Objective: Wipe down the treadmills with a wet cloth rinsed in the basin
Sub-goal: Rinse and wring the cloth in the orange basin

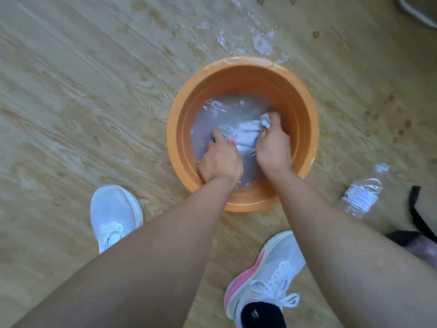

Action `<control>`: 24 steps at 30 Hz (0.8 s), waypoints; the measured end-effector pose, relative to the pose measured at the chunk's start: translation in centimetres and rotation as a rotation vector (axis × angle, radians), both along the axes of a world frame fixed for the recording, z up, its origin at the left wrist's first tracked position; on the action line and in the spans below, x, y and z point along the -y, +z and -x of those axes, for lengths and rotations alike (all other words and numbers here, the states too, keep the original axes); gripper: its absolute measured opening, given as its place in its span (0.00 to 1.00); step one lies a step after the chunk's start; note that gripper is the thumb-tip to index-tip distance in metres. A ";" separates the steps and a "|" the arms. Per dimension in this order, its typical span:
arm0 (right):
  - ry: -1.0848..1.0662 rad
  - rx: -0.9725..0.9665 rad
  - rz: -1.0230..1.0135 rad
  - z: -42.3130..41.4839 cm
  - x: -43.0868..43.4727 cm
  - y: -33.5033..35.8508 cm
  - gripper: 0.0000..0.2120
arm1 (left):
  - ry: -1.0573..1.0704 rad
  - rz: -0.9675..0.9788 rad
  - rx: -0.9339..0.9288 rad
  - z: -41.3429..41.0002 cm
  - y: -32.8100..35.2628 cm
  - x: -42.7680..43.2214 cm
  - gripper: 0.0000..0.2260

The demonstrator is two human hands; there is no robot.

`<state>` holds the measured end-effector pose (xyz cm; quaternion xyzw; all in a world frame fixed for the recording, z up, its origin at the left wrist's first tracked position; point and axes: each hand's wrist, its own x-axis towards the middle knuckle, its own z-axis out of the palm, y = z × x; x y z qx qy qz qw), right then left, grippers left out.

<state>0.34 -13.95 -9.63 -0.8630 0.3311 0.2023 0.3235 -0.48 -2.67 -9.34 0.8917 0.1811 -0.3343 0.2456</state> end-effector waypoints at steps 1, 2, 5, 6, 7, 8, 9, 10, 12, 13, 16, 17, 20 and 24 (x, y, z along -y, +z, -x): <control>0.012 -0.023 -0.028 0.3 -0.2 0.0 0.13 | -0.065 0.003 0.003 0.2 -0.2 -0.3 0.18; -0.016 -0.058 -0.085 0.4 -0.4 0.0 0.14 | -0.097 0.036 -0.011 0.1 -0.5 -0.7 0.17; -0.134 -0.104 -0.277 0.7 -1.7 0.0 0.16 | 0.153 0.232 -0.155 -1.4 -1.6 -1.8 0.16; -0.113 -0.088 -0.282 0.6 -2.4 0.0 0.15 | 0.286 0.304 -0.209 -2.0 -1.5 -1.8 0.18; -0.096 -0.079 -0.287 0.6 -3.2 0.1 0.15 | 0.416 0.392 -0.275 -2.5 -1.3 -1.8 0.18; -0.096 -0.062 -0.289 0.4 -4.2 0.4 0.15 | 0.532 0.468 -0.334 -2.8 -0.8 -1.5 0.17; -0.100 -0.041 -0.279 0.1 -5.0 0.7 0.15 | 0.654 0.540 -0.393 -3.1 -0.2 -1.3 0.16; -0.106 -0.021 -0.248 -0.4 -5.4 0.8 0.14 | 0.753 0.588 -0.432 -3.2 0.3 -1.1 0.18; -0.145 0.000 -0.176 -1.2 -5.3 0.8 0.14 | 0.802 0.639 -0.441 -3.2 0.6 -1.1 0.21; -0.159 -0.006 -0.169 -1.6 -4.6 0.6 0.13 | 0.776 0.633 -0.441 -3.2 1.2 -1.1 0.22; -0.081 -0.056 -0.216 -2.6 -2.8 -0.1 0.12 | 0.803 0.690 -0.437 -2.3 2.6 -1.2 0.18; -0.007 -0.076 -0.221 -2.7 -2.6 -0.4 0.15 | 0.812 0.686 -0.422 -1.9 2.6 -1.3 0.16; 0.212 -0.120 -0.094 -3.3 -2.3 -0.5 0.18 | 0.808 0.528 -0.178 -1.5 1.8 -2.2 0.15; 0.258 -0.215 0.174 -3.3 -0.4 -0.8 0.27 | 0.576 0.326 -0.009 -2.0 0.2 -1.9 0.11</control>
